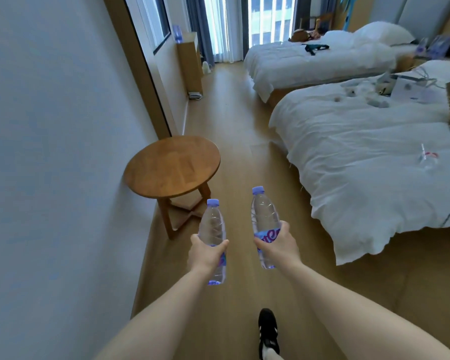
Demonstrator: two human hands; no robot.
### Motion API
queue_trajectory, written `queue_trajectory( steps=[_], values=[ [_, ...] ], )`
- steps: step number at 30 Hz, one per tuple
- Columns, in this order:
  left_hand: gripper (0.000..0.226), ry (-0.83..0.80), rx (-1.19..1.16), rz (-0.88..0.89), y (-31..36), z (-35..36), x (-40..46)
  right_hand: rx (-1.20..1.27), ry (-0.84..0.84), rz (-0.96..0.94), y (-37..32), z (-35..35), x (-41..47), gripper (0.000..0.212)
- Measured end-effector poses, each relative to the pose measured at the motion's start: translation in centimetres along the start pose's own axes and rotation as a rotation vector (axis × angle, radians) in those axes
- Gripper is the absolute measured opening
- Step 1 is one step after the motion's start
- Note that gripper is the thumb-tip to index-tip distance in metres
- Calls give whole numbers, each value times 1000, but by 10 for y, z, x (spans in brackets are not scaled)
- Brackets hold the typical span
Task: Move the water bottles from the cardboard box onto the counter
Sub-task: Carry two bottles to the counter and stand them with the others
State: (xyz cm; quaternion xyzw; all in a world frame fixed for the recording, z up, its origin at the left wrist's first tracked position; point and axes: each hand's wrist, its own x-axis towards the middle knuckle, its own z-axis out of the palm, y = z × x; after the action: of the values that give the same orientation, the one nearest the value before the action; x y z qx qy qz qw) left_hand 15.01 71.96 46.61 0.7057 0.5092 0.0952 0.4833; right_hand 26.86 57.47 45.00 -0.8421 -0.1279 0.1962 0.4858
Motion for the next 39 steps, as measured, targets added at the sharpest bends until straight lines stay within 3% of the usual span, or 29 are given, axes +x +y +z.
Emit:
queue_trajectory(
  steps=[9,18,33,39],
  values=[
    [64,67,-39,-57,128,39,162,-87,-51,-64,-67,-12,206,72],
    [58,85,-74,-70,213,67,306,-117,-55,-104,-123,-4,367,75],
    [65,96,-95,-19,419,127,632,-89,9,-118,-236,29,719,72],
    [58,19,-179,58,499,190,739,-67,23,-107,-258,18,852,74]
  ],
)
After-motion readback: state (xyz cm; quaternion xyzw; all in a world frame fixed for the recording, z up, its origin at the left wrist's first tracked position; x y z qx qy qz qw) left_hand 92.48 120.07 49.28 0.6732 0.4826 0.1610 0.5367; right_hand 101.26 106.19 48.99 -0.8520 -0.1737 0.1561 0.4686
